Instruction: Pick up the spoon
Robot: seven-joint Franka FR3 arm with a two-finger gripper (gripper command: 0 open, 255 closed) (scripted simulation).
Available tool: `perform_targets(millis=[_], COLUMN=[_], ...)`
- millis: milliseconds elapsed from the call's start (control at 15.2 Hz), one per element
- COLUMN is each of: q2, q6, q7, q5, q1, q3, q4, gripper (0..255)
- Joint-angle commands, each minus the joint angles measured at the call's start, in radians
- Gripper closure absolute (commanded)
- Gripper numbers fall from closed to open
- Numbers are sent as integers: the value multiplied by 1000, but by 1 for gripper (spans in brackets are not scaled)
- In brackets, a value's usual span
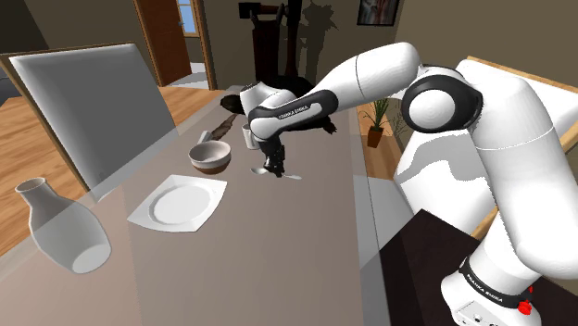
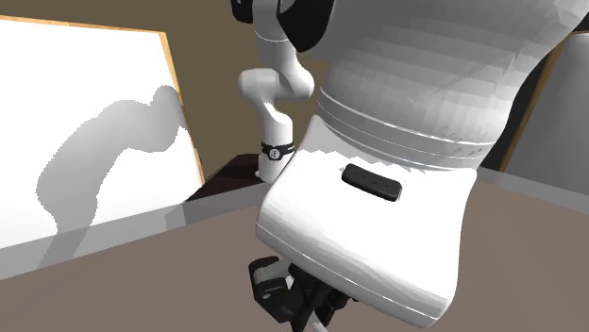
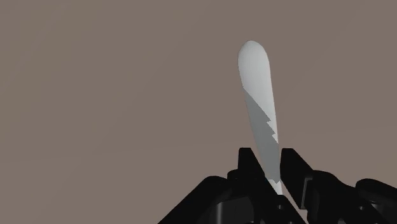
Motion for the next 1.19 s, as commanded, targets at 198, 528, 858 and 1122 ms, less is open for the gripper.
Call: perform_targets(millis=[198,528,858,1122], q2=[0,-17,-38,-50], q6=[0,-42,-95,-140], q7=[0,-8,-17,-25], q5=[0,3,7,10], q1=[0,0,1,3], q3=[0,1,3,4], q4=[0,26,59,92], gripper=[255,255,255,255])
